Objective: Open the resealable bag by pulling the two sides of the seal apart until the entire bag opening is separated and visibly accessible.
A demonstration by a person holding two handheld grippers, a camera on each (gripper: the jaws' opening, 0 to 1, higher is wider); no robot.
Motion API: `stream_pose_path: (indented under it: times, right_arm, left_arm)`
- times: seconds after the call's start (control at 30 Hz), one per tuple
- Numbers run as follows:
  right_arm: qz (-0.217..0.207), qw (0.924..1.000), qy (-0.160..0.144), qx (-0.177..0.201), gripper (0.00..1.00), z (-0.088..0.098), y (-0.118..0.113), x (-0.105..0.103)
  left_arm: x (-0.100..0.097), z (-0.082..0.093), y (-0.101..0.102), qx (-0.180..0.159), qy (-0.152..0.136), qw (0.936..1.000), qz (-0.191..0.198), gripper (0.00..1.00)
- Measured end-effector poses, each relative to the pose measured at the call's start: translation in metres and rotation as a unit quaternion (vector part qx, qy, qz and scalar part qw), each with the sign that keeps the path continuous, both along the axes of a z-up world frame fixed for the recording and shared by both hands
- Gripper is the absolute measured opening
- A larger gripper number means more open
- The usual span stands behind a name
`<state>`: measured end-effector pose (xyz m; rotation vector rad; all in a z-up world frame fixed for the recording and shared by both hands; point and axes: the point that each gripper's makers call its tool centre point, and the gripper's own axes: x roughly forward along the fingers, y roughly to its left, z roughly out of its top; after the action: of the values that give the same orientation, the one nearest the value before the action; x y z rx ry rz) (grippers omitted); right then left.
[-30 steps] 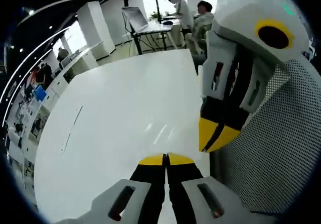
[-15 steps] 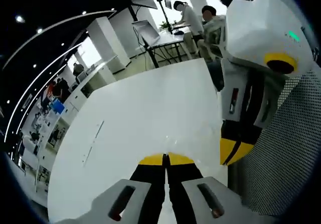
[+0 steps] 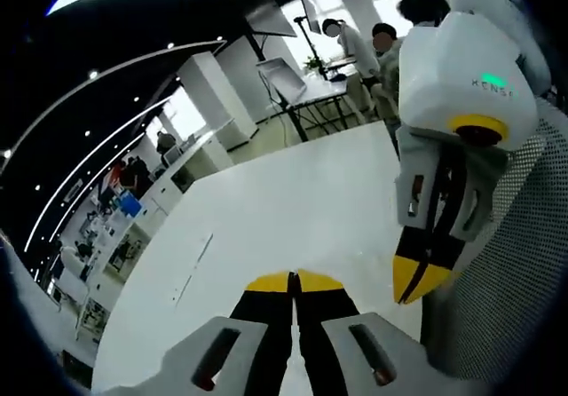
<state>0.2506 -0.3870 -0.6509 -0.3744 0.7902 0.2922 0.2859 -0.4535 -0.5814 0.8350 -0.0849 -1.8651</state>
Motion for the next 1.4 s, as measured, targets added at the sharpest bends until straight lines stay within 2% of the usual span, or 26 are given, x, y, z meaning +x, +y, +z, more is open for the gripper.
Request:
stream_pose_path:
  times: [0.1, 0.3, 0.43, 0.57, 0.63, 0.83, 0.9, 1.03, 1.13, 1.3, 1.4]
  right_arm:
    - [0.002, 0.9999, 0.007, -0.008, 0.0, -0.003, 0.0, -0.002]
    - [-0.004, 0.9999, 0.009, -0.006, 0.0, -0.004, -0.001, -0.002]
    - [-0.012, 0.9999, -0.001, 0.004, 0.09, -0.002, -0.001, 0.0]
    - [-0.015, 0.9999, -0.004, -0.002, 0.15, 0.0, -0.002, 0.001]
    - [-0.021, 0.9996, -0.017, -0.006, 0.18, 0.004, -0.005, 0.004]
    - [-0.045, 0.9986, -0.028, 0.009, 0.23, 0.009, -0.01, 0.005]
    - [-0.051, 0.9982, -0.028, 0.017, 0.25, 0.009, -0.01, 0.005]
    - [-0.061, 0.9977, -0.023, 0.02, 0.27, 0.007, -0.013, 0.003]
    - [-0.075, 0.9962, -0.022, 0.038, 0.31, 0.006, -0.013, 0.002]
    - [-0.099, 0.9918, -0.04, 0.07, 0.37, 0.013, -0.019, 0.003]
    - [-0.131, 0.9853, -0.062, 0.09, 0.41, 0.021, -0.027, 0.005]
  left_arm:
    - [-0.001, -0.007, 0.002, 0.009, -0.009, 0.9999, -0.004, 0.0]
    - [0.001, -0.015, 0.007, 0.024, 0.001, 0.9997, 0.005, 0.0]
    - [0.008, -0.026, 0.009, 0.044, 0.012, 0.9988, 0.017, 0.0]
    - [0.02, -0.035, 0.007, 0.057, 0.019, 0.9977, 0.031, 0.0]
    - [0.028, -0.039, 0.005, 0.062, 0.023, 0.9971, 0.039, 0.0]
    - [0.051, -0.046, -0.001, 0.07, 0.029, 0.9951, 0.063, 0.0]
    - [0.057, -0.046, -0.003, 0.069, 0.043, 0.9939, 0.075, 0.0]
    - [0.064, -0.045, -0.006, 0.068, 0.046, 0.993, 0.085, 0.0]
    - [0.068, -0.043, -0.008, 0.064, 0.048, 0.9926, 0.092, 0.0]
    - [0.076, -0.036, -0.015, 0.054, 0.052, 0.9918, 0.104, 0.0]
    - [0.081, -0.029, -0.02, 0.043, 0.053, 0.9918, 0.108, 0.0]
